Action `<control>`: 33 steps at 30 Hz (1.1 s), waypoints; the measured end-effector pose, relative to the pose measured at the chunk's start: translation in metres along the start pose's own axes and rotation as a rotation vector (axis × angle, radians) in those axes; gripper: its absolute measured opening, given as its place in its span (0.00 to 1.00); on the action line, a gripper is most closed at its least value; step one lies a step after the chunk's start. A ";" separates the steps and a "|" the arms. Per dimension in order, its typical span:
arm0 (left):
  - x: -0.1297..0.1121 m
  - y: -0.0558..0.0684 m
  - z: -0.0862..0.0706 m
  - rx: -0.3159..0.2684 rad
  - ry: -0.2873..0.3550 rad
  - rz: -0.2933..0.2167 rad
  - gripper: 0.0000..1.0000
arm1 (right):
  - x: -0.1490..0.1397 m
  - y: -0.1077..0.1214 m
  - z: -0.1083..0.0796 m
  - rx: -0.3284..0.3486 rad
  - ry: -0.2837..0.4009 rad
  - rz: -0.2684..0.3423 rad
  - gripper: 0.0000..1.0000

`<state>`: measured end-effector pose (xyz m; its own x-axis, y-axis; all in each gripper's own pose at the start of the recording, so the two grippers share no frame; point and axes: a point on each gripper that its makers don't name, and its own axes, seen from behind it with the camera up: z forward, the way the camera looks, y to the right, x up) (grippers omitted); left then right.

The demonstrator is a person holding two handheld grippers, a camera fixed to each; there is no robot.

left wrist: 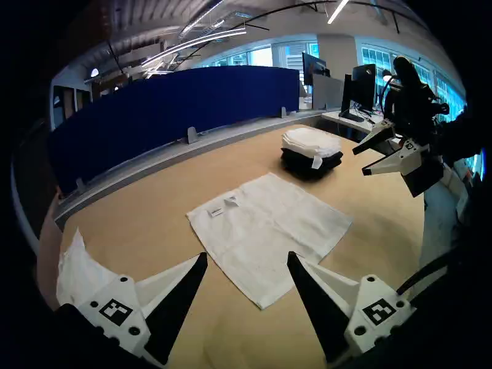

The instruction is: Fold towel

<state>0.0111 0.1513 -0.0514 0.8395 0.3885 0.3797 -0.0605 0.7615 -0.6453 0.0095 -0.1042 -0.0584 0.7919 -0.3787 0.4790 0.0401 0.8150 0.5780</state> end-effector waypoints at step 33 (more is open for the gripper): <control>-0.106 0.026 0.056 -0.107 -0.233 -0.017 0.96 | -0.115 -0.017 0.050 0.048 -0.196 0.026 0.93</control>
<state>-0.1099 0.1589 -0.0713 0.6921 0.4947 0.5256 0.0207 0.7143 -0.6996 -0.1126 -0.0961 -0.0903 0.6586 -0.4395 0.6108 -0.0117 0.8056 0.5923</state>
